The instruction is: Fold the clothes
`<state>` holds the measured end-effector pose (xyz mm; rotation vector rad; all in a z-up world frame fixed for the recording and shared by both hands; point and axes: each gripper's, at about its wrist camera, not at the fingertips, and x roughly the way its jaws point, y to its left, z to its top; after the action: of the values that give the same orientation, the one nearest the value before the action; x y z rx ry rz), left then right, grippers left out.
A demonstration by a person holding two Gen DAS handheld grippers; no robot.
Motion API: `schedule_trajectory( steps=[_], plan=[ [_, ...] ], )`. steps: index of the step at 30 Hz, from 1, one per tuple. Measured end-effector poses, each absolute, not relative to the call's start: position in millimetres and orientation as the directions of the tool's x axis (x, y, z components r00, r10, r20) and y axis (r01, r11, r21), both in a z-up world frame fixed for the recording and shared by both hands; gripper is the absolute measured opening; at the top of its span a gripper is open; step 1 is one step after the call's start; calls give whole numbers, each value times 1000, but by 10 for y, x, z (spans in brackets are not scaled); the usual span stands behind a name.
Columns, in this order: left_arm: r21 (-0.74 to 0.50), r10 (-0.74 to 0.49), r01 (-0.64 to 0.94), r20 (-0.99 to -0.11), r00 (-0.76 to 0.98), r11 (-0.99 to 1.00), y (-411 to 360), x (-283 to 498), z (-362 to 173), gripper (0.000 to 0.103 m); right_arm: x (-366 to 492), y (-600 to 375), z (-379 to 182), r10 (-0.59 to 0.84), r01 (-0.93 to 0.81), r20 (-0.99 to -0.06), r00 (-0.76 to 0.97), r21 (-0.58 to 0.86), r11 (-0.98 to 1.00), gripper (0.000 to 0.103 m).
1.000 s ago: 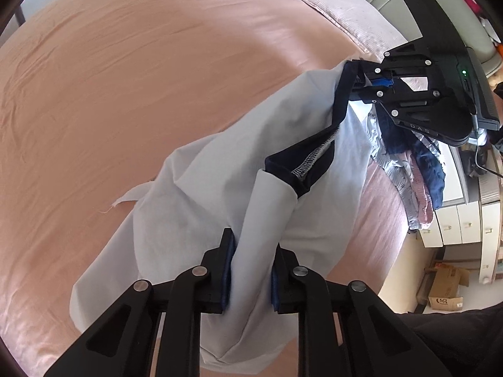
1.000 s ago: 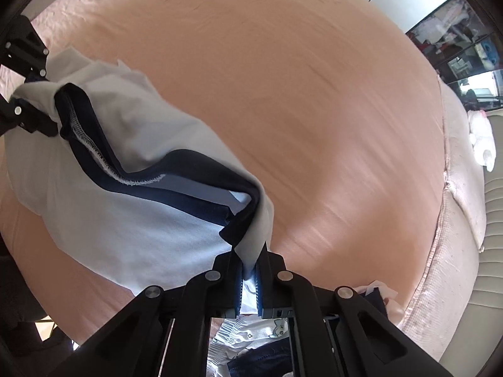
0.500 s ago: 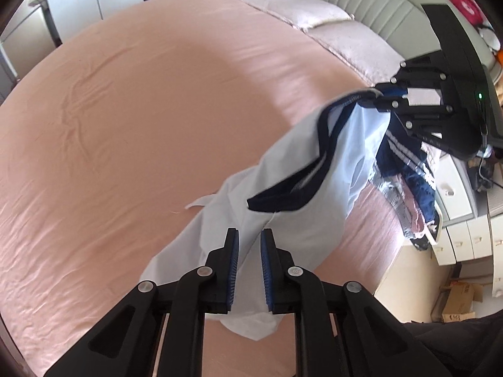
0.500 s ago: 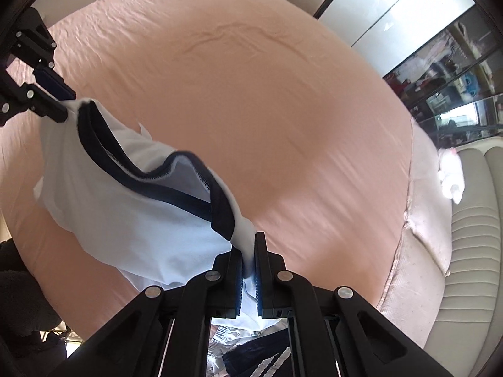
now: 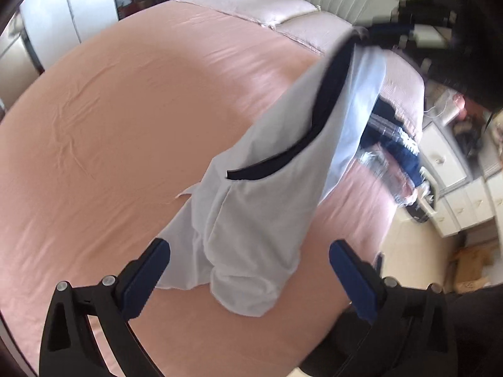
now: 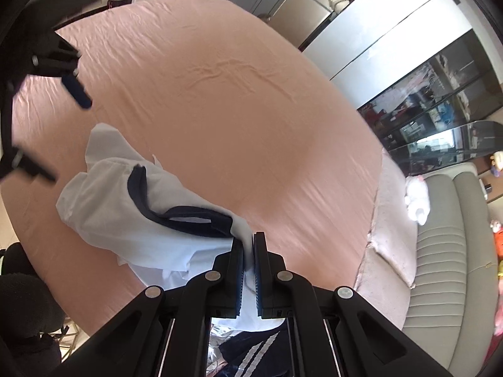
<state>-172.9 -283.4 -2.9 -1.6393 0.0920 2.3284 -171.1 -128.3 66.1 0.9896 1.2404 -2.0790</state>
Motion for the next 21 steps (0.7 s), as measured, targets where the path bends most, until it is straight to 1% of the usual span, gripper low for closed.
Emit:
schedule_trajectory(
  steps=[2, 3, 6, 8, 12, 17, 19, 20, 21],
  plan=[
    [-123, 205, -270, -932, -300, -955, -2837, -1747, -201, 103, -1681, -1326, 760, -71, 716, -774, -629, -542, -441, 3],
    [-149, 227, -263, -926, -300, -953, -2859, -1758, -269, 103, -1683, -1349, 844, -76, 706, -765, -640, -546, -451, 3],
    [-208, 274, -229, -912, -305, -951, -2954, -1778, -496, 103, -1884, -1344, 955, -60, 697, -782, -620, -515, -499, 3],
    [-241, 296, -216, -912, -282, -946, -2978, -1782, -659, 103, -1911, -1334, 933, -66, 718, -795, -602, -504, -479, 3],
    [-229, 289, -238, -920, -263, -944, -2957, -1785, -910, 103, -1904, -1249, 691, -56, 782, -845, -531, -464, -416, 3],
    [-222, 292, -253, -913, -285, -942, -2939, -1817, -992, 103, -2051, -1084, 210, 10, 802, -874, -485, -449, -394, 5],
    [-216, 286, -252, -913, -290, -944, -2926, -1868, -1059, 103, -2102, -990, 32, 18, 808, -889, -458, -425, -408, 14],
    [-212, 283, -251, -913, -293, -944, -2920, -1894, -1093, 103, -2135, -945, -67, 27, 808, -893, -449, -419, -414, 30],
    [-209, 280, -250, -914, -294, -945, -2911, -1923, -1127, 103, -2147, -904, -158, 32, 807, -895, -445, -416, -420, 48]
  ],
)
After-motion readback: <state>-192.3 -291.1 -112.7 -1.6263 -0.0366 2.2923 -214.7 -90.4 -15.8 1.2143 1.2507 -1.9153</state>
